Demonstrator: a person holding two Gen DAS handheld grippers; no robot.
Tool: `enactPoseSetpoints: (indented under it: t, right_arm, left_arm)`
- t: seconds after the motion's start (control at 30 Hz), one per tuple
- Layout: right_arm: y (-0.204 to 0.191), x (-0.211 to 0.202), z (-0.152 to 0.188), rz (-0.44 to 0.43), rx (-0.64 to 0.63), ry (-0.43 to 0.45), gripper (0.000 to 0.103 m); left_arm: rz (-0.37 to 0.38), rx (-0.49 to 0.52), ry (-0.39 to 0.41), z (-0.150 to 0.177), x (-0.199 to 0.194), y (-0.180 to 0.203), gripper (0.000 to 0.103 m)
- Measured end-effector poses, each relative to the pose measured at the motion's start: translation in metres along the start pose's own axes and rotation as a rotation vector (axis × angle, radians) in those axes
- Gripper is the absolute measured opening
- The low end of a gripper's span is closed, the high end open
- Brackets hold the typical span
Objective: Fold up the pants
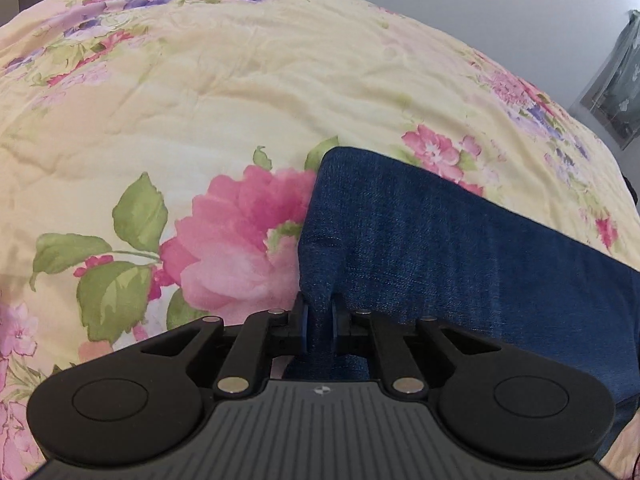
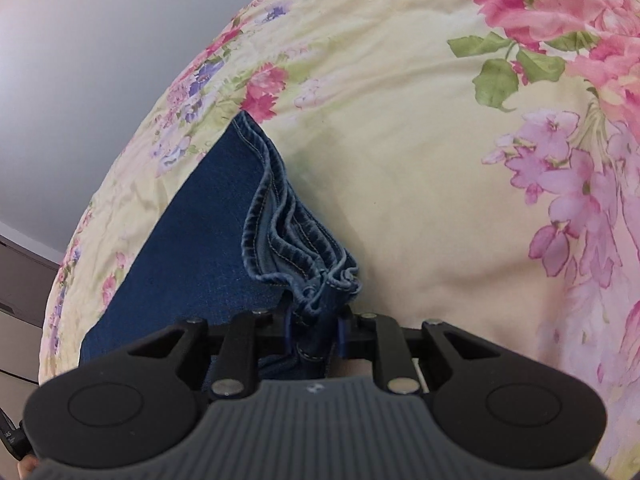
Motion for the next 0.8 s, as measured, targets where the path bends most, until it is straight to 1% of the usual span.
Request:
enactPoseSetpoints:
  t: [0.07,0.1,0.13,0.2,0.3,0.37,0.43,0.5,0.53,0.57,0.6,0.67,0.73,0.8]
  right_arm:
    - [0.004,0.003,0.001,-0.002,0.015,-0.006,0.018]
    - [0.009,0.002,0.000,-0.010,0.041,-0.011,0.019]
    - [0.014,0.001,-0.001,-0.025,0.077,-0.017,0.020]
    - [0.020,-0.004,0.000,-0.036,0.115,-0.023,0.024]
    - [0.019,-0.013,0.000,-0.014,0.090,-0.019,0.028]
    - [0.017,-0.018,-0.001,0.015,0.066,-0.022,0.029]
    - [0.015,-0.024,-0.002,0.038,0.035,-0.024,0.030]
    - [0.011,-0.028,-0.001,0.080,-0.021,-0.018,0.033]
    - [0.009,-0.030,-0.001,0.097,-0.050,-0.016,0.033]
    - [0.008,-0.031,0.000,0.107,-0.063,-0.014,0.034]
    - [0.009,-0.032,0.000,0.109,-0.061,-0.016,0.034]
    - [0.011,-0.032,0.002,0.111,-0.061,-0.029,0.034]
    - [0.012,-0.029,0.005,0.130,-0.079,-0.041,0.036]
    - [0.012,-0.030,0.006,0.138,-0.063,-0.056,0.037]
  left_arm:
    - [-0.017,0.046,-0.004,0.004,0.000,0.002,0.018]
    - [-0.027,0.067,-0.012,0.004,-0.002,0.003,0.023]
    - [-0.035,0.081,-0.028,0.004,-0.004,0.002,0.025]
    - [-0.048,0.115,-0.074,0.004,-0.010,0.002,0.026]
    - [-0.084,0.233,-0.127,0.009,-0.025,0.010,0.028]
    - [-0.099,0.302,-0.164,0.015,-0.035,0.017,0.028]
    - [-0.108,0.341,-0.174,0.018,-0.043,0.020,0.028]
    - [-0.108,0.334,-0.206,0.024,-0.043,0.018,0.028]
    - [-0.111,0.344,-0.243,0.028,-0.040,0.018,0.028]
    - [-0.120,0.358,-0.258,0.031,-0.039,0.018,0.028]
    - [-0.128,0.358,-0.262,0.033,-0.039,0.018,0.028]
    - [-0.121,0.318,-0.255,0.033,-0.039,0.013,0.028]
    - [-0.124,0.286,-0.253,0.031,-0.041,0.010,0.031]
    - [-0.144,0.289,-0.233,0.029,-0.049,0.013,0.030]
Point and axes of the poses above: each gripper's, at about its wrist camera, not at the fingertips, and x roughly the way its jaws point, y to its right, z to its underside, the point moved 4 cm from there along x, roughly the way its jaws point, and after that the axes turned 3 degrees about x, right-handed, at the moved point
